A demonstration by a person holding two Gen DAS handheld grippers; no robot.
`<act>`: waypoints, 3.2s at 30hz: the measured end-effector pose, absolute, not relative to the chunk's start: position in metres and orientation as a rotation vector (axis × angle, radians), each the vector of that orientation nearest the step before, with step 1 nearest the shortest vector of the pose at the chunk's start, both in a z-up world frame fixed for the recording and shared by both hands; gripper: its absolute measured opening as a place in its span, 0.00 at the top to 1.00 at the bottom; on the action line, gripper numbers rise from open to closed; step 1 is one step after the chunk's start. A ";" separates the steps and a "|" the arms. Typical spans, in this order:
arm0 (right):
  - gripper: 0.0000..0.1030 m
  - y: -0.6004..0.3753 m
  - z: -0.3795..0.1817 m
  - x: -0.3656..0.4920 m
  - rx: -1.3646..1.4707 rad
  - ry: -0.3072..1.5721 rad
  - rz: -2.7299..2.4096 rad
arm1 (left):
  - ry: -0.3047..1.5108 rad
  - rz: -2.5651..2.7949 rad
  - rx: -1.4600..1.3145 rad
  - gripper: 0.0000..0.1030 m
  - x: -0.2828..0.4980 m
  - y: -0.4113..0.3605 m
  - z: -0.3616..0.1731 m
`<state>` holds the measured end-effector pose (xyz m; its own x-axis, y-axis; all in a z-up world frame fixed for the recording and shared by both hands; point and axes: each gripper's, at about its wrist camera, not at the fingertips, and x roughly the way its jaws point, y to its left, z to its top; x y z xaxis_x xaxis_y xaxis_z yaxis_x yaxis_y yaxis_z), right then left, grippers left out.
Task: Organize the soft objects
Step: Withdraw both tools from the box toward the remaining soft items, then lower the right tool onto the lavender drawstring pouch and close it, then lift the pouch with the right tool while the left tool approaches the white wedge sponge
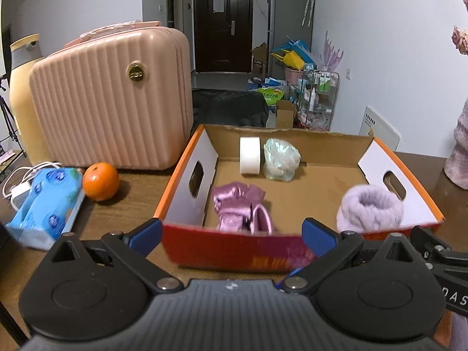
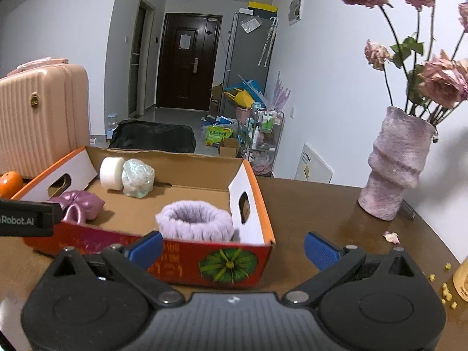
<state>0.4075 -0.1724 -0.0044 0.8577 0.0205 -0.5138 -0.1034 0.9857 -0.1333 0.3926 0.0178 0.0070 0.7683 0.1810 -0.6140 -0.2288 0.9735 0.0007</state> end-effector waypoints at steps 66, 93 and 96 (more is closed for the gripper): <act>0.00 -0.234 -0.064 0.274 -0.198 0.653 0.130 | 0.684 0.170 -0.142 0.00 0.198 0.056 -0.038; 0.58 -0.246 -0.086 0.305 -0.122 0.631 0.260 | 0.674 0.126 -0.184 0.00 0.197 0.060 -0.046; 0.62 -0.246 -0.083 0.299 -0.125 0.604 0.249 | 0.670 0.125 -0.190 0.00 0.196 0.061 -0.046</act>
